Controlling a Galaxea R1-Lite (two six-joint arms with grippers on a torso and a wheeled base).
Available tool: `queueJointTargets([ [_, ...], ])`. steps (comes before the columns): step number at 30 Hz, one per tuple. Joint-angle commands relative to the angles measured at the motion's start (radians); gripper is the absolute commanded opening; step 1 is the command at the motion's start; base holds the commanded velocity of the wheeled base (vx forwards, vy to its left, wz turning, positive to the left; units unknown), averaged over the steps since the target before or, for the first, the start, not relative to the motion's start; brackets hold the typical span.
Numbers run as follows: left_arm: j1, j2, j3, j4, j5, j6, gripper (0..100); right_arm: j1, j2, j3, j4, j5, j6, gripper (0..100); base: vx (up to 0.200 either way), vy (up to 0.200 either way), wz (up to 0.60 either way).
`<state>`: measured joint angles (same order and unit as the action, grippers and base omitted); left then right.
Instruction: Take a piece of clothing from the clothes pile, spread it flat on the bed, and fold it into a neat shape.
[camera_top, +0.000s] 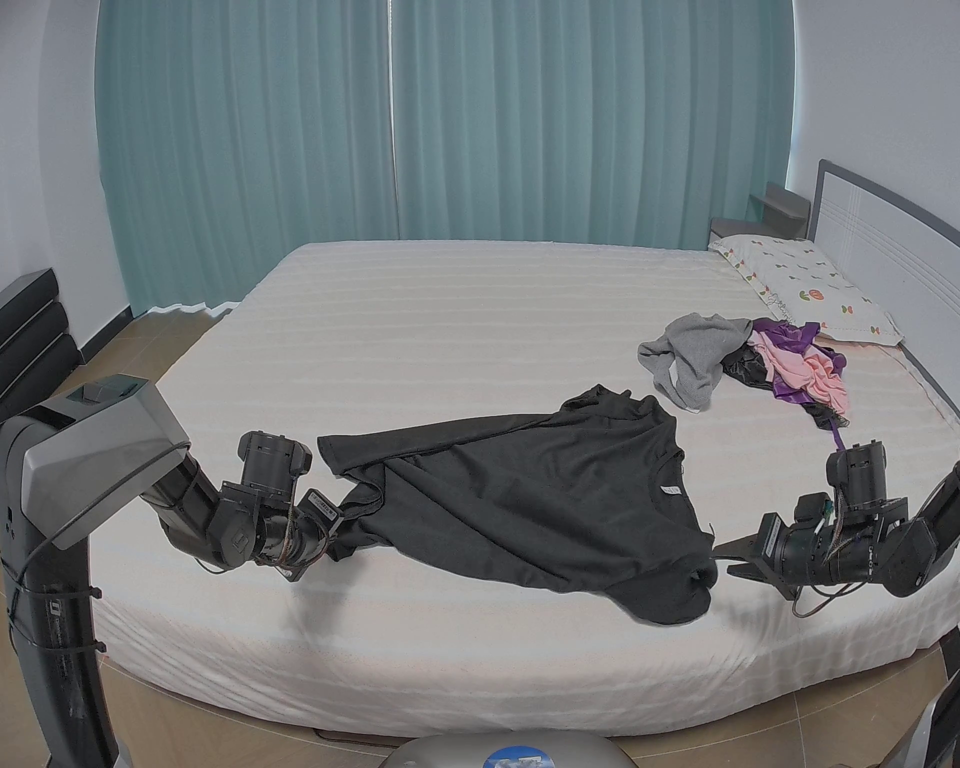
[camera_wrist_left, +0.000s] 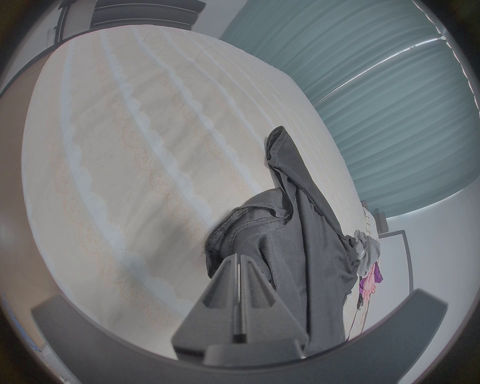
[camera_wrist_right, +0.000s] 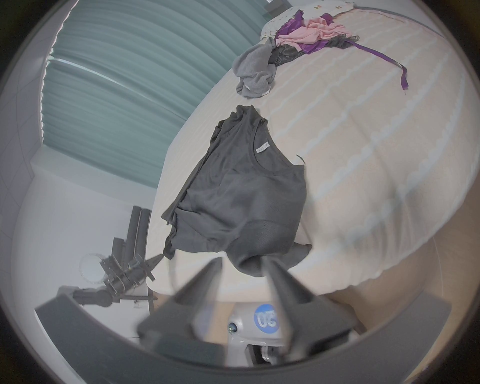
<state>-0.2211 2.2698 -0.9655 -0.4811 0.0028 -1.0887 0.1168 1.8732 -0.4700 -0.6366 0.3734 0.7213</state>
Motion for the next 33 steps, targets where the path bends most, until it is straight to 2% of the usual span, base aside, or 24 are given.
queueJointTargets([
  [1,0.0,-0.001,-0.001,-0.001,0.002,0.0,0,-0.006,-0.006,0.05,0.0,0.013,-0.031,100,0.0,0.0,0.0],
  [7,0.0,-0.001,-0.001,-0.001,0.0,0.0,0,-0.017,0.032,0.037,-0.009,0.009,-0.043,100,0.0,0.0,0.0],
  [9,0.0,-0.001,-0.001,-0.001,0.002,0.0,0,-0.036,0.093,0.014,-0.011,0.007,-0.086,100,0.0,0.0,0.0],
  [12,0.0,-0.001,-0.001,-0.001,0.0,0.0,0,-0.045,0.144,-0.012,-0.014,0.002,-0.102,100,0.0,0.0,0.0],
  [19,0.0,-0.001,-0.001,-0.001,0.002,0.0,0,-0.057,0.327,-0.183,-0.006,-0.01,-0.102,100,0.0,0.0,0.0],
  [24,0.0,0.001,-0.001,-0.001,0.002,0.001,0,-0.057,0.412,-0.269,-0.006,-0.079,-0.103,100,0.0,0.0,0.0],
  [31,0.0,0.001,-0.001,-0.001,0.002,0.001,0,-0.043,0.451,-0.343,-0.002,-0.099,-0.1,100,0.0,0.0,0.0],
  [32,0.0,0.001,-0.001,-0.001,0.002,0.001,0,-0.042,0.457,-0.349,-0.002,-0.102,-0.1,0,0.0,0.0,0.0],
  [33,0.0,0.001,-0.001,-0.001,0.002,0.0,0,-0.037,0.46,-0.358,-0.003,-0.11,-0.098,0,0.0,0.0,0.0],
])
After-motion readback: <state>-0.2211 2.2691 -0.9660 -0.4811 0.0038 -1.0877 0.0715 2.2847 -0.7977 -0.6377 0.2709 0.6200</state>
